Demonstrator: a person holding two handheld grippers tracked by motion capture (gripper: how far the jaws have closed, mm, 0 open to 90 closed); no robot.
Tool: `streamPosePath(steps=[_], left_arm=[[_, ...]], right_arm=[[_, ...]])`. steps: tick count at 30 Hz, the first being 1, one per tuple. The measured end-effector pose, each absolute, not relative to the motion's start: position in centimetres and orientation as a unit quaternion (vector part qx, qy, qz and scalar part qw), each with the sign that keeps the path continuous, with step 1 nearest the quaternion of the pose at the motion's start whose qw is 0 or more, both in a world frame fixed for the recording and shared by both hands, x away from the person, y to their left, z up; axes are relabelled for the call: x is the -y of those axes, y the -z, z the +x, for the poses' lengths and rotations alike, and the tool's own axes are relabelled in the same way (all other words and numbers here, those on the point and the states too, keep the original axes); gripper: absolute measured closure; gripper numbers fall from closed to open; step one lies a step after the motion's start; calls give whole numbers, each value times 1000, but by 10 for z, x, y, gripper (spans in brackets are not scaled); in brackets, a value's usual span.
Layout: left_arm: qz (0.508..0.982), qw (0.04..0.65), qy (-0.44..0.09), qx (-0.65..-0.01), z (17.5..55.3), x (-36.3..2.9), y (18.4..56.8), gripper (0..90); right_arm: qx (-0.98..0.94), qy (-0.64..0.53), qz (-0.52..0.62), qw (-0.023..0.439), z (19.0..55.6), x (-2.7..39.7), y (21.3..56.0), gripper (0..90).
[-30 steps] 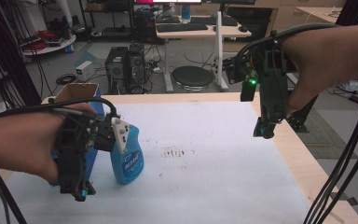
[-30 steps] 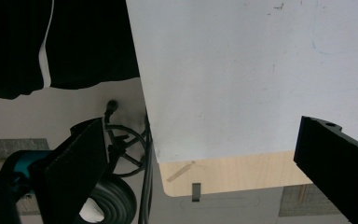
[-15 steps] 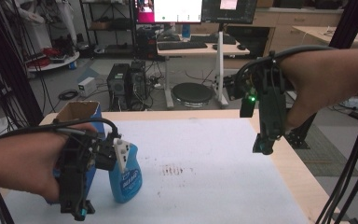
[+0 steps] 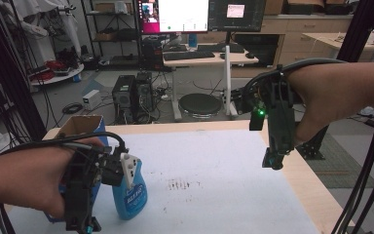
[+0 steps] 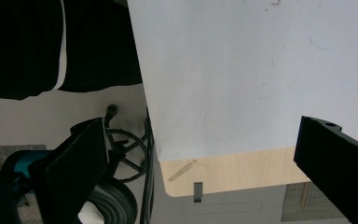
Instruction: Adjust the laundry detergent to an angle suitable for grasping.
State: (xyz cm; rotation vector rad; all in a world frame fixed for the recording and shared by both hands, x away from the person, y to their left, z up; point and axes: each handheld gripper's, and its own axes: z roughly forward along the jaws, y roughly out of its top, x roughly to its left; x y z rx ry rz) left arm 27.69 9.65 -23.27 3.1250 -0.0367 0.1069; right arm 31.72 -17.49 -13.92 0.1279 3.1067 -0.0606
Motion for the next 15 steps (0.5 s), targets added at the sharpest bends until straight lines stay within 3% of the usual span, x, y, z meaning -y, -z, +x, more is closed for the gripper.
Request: streamPosePath(steps=[15], left_arm=[[999, 7, -35, 14, 279, -97, 235, 17]], right_arm=[[-999, 18, 42, 17, 318, 173, 138, 20]])
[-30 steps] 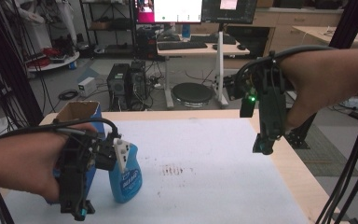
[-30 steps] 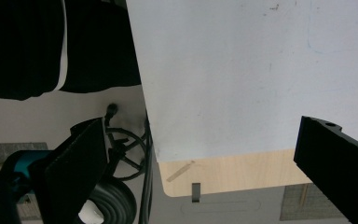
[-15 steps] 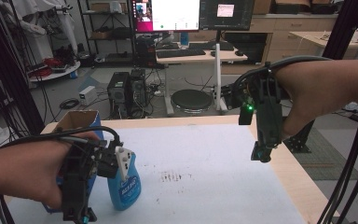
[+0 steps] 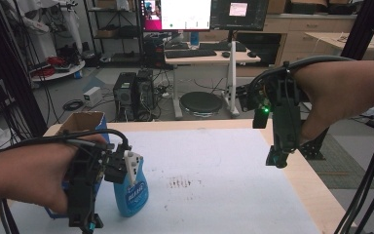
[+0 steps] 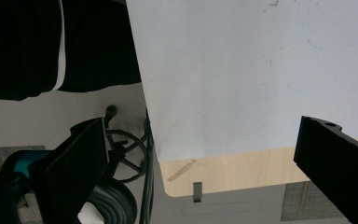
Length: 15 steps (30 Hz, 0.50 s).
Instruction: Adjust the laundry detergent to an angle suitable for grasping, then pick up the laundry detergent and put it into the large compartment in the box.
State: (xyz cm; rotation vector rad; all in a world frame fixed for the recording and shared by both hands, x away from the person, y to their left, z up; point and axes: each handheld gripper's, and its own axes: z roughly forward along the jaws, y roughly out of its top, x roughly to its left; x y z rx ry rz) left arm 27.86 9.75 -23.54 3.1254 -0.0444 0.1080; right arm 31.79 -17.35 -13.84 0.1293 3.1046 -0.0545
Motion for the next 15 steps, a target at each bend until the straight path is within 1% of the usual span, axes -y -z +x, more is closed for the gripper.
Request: streamPosePath(steps=[15], left_arm=[[999, 9, -37, 9, 277, -105, 236, 17]], right_arm=[[-999, 21, 39, 18, 320, 165, 138, 20]])
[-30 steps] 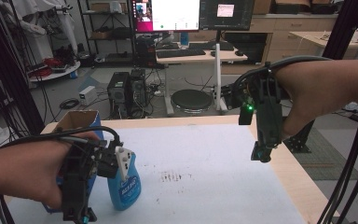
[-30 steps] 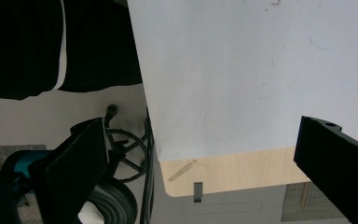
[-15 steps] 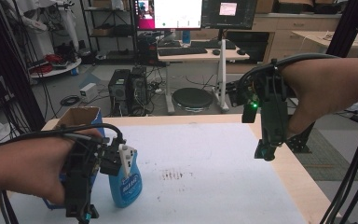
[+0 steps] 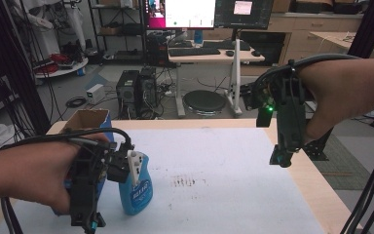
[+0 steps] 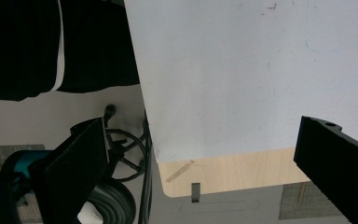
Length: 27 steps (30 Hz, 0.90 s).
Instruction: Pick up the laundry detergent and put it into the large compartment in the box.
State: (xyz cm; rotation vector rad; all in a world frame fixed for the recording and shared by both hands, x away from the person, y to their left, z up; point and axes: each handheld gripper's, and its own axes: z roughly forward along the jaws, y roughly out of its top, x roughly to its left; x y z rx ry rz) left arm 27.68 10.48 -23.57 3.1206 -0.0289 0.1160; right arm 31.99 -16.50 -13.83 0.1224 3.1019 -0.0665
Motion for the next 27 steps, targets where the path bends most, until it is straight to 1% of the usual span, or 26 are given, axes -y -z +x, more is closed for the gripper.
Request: streamPosePath(steps=[4, 16, 27], left_arm=[[999, 5, -35, 10, 276, -104, 238, 17], [999, 9, -34, -22, 275, -101, 238, 17], [997, 17, -25, -70, 273, -98, 229, 17]], right_arm=[[-999, 28, 40, 17, 321, 164, 140, 20], [-999, 28, 40, 21, 319, 167, 142, 20], [-998, 30, 41, 22, 315, 166, 141, 20]])
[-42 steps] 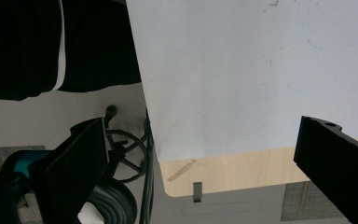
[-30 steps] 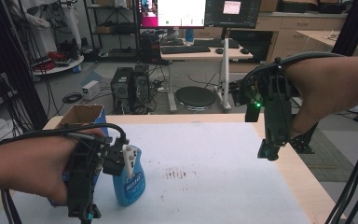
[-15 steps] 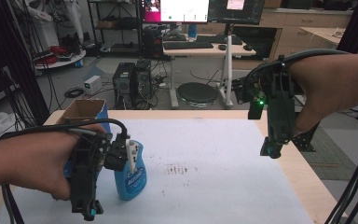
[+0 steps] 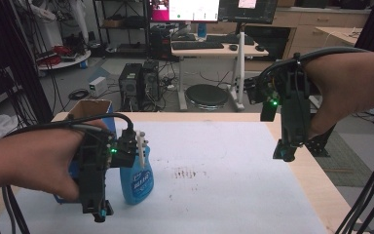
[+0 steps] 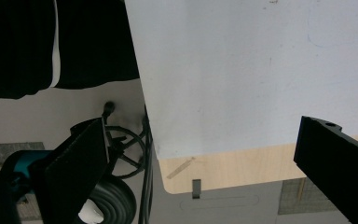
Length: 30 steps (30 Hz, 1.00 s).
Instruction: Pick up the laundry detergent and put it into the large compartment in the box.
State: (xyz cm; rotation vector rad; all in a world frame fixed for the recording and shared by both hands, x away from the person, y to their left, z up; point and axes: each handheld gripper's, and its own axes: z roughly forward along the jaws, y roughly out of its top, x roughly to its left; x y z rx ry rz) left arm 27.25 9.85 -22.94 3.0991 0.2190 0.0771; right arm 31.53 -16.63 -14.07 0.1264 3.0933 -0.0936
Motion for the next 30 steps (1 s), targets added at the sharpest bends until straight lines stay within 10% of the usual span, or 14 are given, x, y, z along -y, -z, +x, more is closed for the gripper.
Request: streamPosePath(steps=[30], left_arm=[[954, 50, -5, -296, 312, -105, 191, 17]], right_arm=[[-999, 32, 32, 26, 309, 156, 137, 20]])
